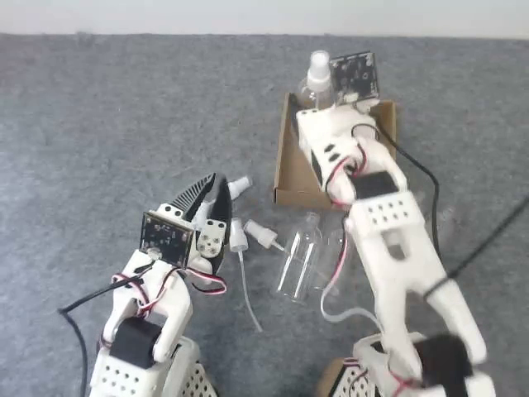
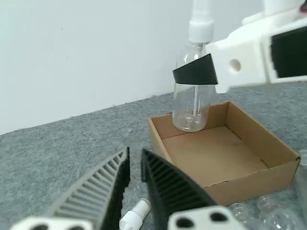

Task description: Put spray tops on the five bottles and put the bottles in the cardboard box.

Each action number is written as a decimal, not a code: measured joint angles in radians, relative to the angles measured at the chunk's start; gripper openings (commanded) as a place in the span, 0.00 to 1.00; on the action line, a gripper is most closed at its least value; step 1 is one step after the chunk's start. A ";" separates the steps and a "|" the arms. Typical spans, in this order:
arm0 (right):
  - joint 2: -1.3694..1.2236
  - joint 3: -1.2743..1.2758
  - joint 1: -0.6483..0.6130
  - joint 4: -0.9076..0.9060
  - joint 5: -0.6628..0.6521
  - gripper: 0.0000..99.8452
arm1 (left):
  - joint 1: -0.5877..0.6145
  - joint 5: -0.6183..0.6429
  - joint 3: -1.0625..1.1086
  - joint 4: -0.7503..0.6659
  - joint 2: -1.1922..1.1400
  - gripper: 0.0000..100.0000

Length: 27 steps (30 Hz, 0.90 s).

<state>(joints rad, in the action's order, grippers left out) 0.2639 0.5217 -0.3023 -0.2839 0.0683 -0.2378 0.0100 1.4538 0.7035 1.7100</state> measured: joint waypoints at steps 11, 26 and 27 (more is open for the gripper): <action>-0.381 -0.242 0.023 0.084 0.074 0.01 | 0.000 0.000 0.000 -0.002 0.003 0.01; -0.652 -0.388 0.034 0.084 0.077 0.01 | 0.000 0.000 0.000 -0.002 0.003 0.01; -0.657 -0.388 0.034 0.084 0.077 0.01 | 0.000 0.000 0.000 -0.002 0.003 0.01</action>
<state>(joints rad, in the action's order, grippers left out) -0.3928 0.1335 -0.2685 -0.1995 0.1450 -0.2378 0.0100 1.4538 0.7020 1.7131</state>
